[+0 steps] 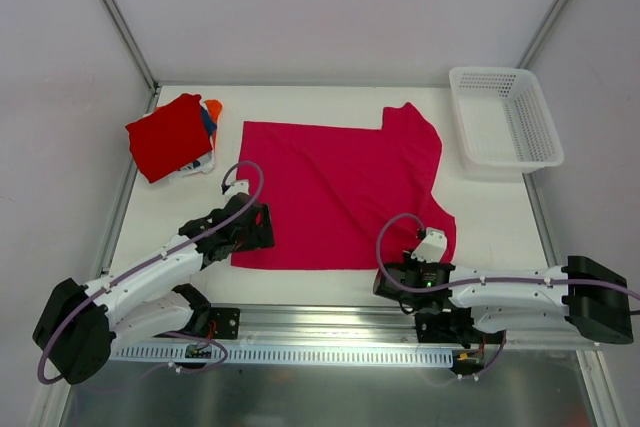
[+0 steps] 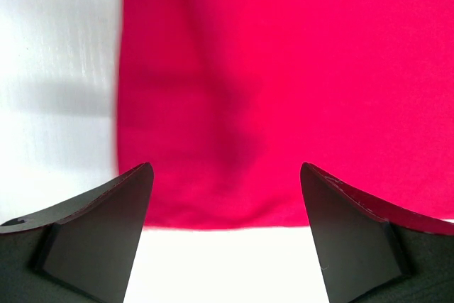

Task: Fold and stack the t-shirts
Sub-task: Flatten out the tshirt

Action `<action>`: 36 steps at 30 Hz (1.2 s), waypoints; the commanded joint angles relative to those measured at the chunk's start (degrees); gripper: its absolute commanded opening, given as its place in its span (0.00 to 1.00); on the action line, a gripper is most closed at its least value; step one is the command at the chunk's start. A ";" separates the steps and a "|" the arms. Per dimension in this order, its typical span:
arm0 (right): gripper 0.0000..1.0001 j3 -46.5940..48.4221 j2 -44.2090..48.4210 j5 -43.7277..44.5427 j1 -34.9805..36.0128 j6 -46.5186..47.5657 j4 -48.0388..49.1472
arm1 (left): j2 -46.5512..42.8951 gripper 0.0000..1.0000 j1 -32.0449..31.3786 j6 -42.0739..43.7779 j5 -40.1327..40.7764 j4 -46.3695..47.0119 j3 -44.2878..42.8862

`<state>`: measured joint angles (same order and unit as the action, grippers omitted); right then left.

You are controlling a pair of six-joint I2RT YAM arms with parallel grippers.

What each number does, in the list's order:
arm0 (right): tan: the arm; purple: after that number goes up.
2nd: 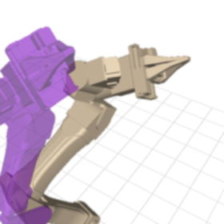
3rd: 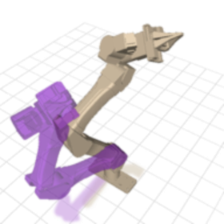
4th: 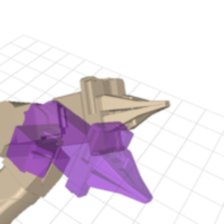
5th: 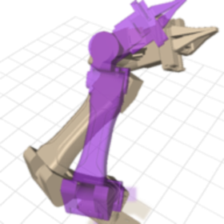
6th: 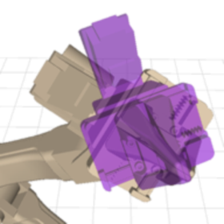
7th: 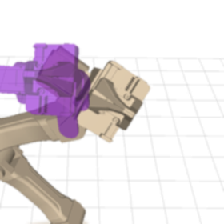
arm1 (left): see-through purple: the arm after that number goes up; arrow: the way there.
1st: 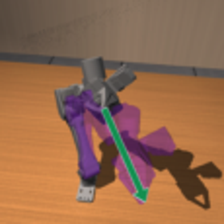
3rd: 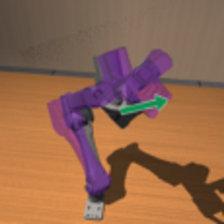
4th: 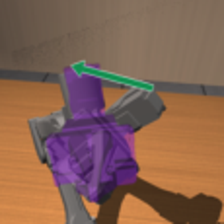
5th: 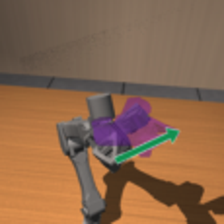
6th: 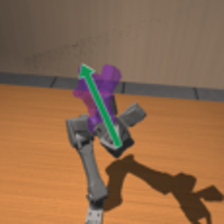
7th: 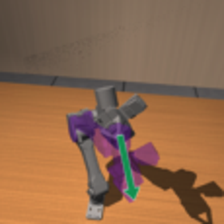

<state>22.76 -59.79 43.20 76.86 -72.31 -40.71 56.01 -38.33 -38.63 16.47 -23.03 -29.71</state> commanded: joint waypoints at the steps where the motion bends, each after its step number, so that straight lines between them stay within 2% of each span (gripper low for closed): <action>1: 0.00 -3.78 -1.12 -4.97 -0.04 -4.50 4.49 | 0.86 0.86 -0.70 -1.27 0.05 0.00 0.62; 3: 0.00 -2.82 -1.64 -5.06 -0.04 -2.58 4.33 | 0.68 0.86 -0.70 -1.27 0.06 -0.09 0.54; 6: 0.00 2.88 -3.49 -4.36 1.18 -2.13 -1.46 | 0.24 0.86 -0.70 -1.27 0.58 -0.09 0.36; 13: 0.00 24.67 -8.06 0.92 6.63 -0.73 -25.53 | 2.17 0.86 -0.70 -0.74 1.55 0.00 -0.69; 17: 0.00 37.76 -7.72 3.80 8.39 1.82 -38.72 | 3.49 0.86 -0.70 -0.39 2.16 0.52 -0.52; 18: 0.09 42.75 -7.45 4.43 8.39 2.09 -43.70 | 3.58 0.86 -0.70 -0.48 2.34 0.70 -0.35; 19: 0.37 44.98 -7.10 5.31 8.74 2.61 -45.58 | 3.76 0.87 -0.70 -0.57 2.51 0.88 -0.26; 20: 0.83 46.91 -6.31 5.75 8.92 3.66 -46.91 | 4.02 0.87 -0.70 -0.39 2.43 0.96 -0.26; 21: 0.99 49.54 -5.96 6.10 9.18 3.67 -49.35 | 4.11 0.87 -0.70 -0.30 2.34 1.14 -0.43; 24: 0.99 48.97 -4.12 10.23 9.98 -1.66 -53.06 | 4.63 0.87 -0.70 0.22 2.69 1.49 -0.69; 26: 0.99 42.91 -3.41 11.38 9.98 -5.19 -53.07 | 5.07 0.87 -0.70 0.49 2.52 1.76 -0.96; 29: 0.99 35.79 -4.63 6.83 10.06 -7.32 -47.73 | 5.86 0.87 -0.70 1.10 2.25 1.76 -1.05; 32: 0.99 31.05 -8.05 0.23 11.64 -2.75 -35.26 | 5.69 0.87 -0.70 1.10 2.07 2.02 -1.05; 33: 1.00 30.42 -9.28 -0.74 12.78 -2.57 -29.92 | 5.78 0.87 -0.70 1.19 2.25 2.11 -1.05; 36: 0.99 31.81 -16.57 -3.20 17.52 -3.97 -26.79 | 5.78 0.87 -0.70 1.10 2.34 2.20 -1.05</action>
<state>52.97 -72.31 44.07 91.18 -75.24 -71.59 61.76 -38.33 -38.17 17.19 -21.69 -29.32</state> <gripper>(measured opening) 0.993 0.870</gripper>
